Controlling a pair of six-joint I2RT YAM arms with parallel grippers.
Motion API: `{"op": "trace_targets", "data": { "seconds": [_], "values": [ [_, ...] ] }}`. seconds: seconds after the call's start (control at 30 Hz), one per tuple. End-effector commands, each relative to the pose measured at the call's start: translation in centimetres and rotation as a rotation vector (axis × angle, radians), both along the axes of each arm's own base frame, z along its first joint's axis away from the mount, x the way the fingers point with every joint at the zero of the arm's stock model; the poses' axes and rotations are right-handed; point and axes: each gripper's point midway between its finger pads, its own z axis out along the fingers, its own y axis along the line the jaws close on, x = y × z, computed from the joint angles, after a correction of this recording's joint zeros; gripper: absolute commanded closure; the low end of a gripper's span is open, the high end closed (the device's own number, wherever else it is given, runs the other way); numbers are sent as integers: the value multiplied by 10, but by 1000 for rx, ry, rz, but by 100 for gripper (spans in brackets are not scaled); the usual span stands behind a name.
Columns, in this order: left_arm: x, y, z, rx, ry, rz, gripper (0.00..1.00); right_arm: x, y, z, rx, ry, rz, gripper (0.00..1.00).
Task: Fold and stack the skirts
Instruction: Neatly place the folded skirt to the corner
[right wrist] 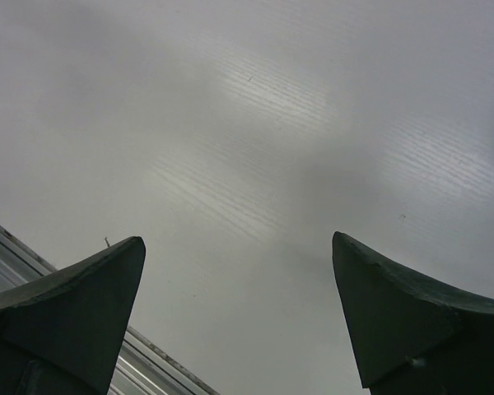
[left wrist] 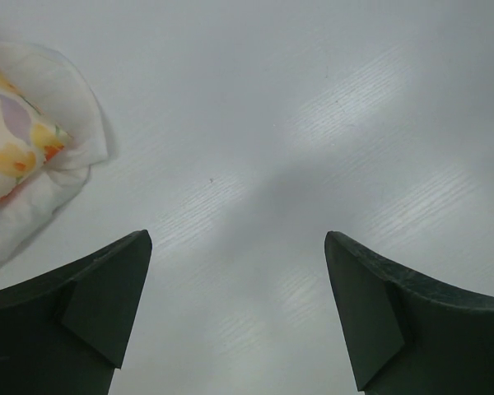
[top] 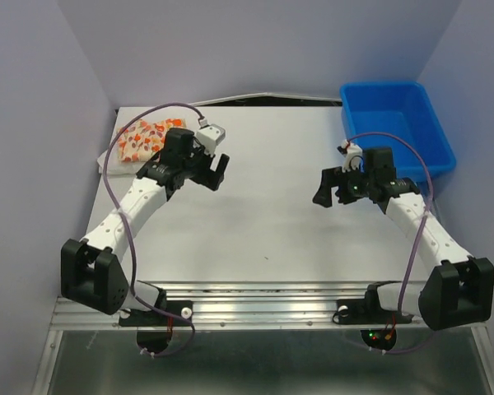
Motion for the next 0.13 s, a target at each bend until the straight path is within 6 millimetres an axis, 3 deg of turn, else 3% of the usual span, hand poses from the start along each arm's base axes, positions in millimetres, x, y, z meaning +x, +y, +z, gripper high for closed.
{"op": "trace_targets", "data": {
  "seconds": [0.0,0.1],
  "values": [
    [5,-10,49,-100,-159,-25,1,1,6,12,34,-86,38,0],
    [6,-10,50,-103,-159,-12,1,1,4,15,27,-93,37,0]
  ]
}}
